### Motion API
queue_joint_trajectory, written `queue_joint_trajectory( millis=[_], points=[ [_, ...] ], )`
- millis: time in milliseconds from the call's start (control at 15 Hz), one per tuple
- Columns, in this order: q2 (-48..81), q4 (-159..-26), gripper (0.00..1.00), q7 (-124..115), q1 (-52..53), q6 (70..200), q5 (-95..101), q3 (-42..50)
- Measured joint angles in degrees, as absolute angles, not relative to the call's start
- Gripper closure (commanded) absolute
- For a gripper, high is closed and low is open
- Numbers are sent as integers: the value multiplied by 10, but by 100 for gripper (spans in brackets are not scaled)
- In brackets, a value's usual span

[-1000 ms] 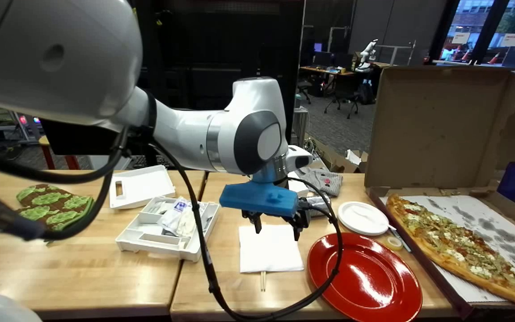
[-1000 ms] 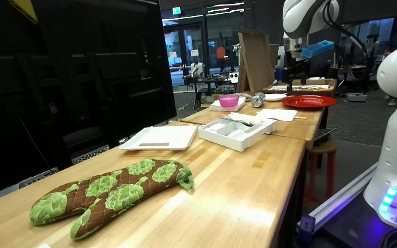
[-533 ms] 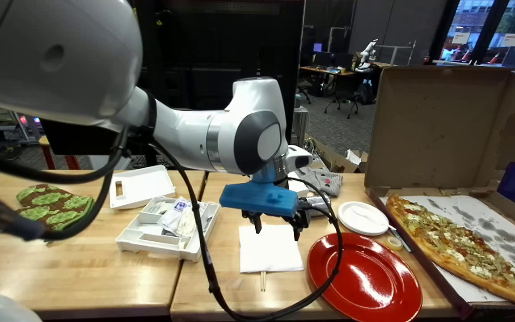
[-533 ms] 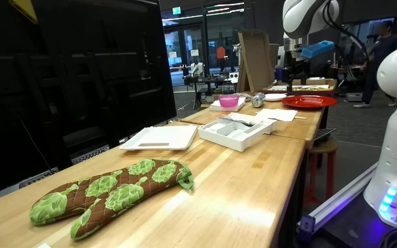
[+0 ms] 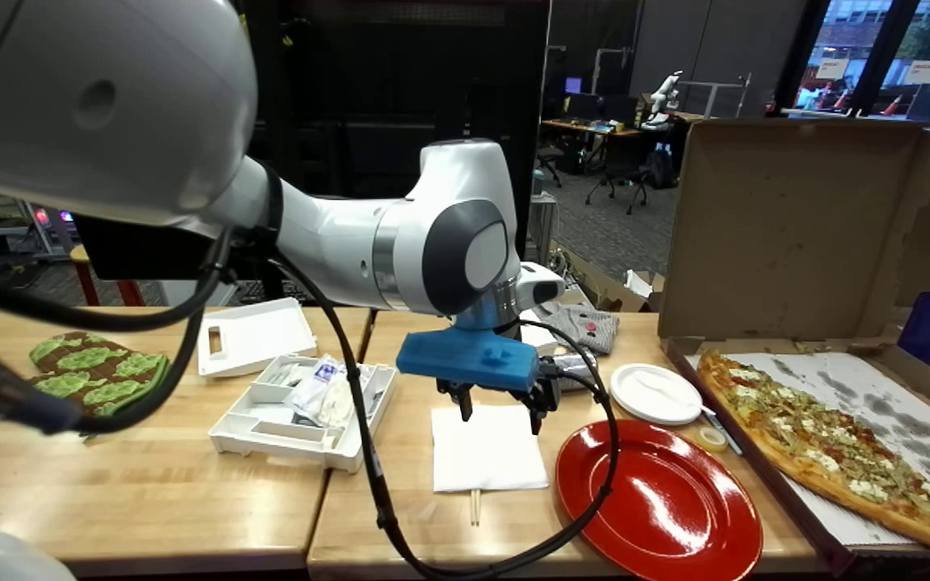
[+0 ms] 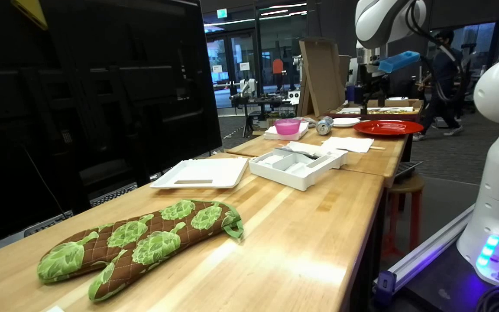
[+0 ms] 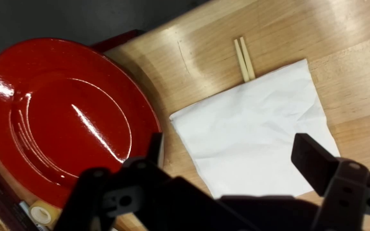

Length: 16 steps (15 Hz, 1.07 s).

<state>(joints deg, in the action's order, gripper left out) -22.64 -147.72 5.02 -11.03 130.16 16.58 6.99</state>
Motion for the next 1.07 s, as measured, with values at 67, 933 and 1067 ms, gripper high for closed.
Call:
queue_joint_trajectory(
  millis=[67,933,1067],
  points=[
    [-226,-1477,0,50,-110,1302,166,70],
    [-226,-1514,0,91,-100,1426,171,72],
    [-226,-1517,0,111,-89,1428,159,73]
  ],
)
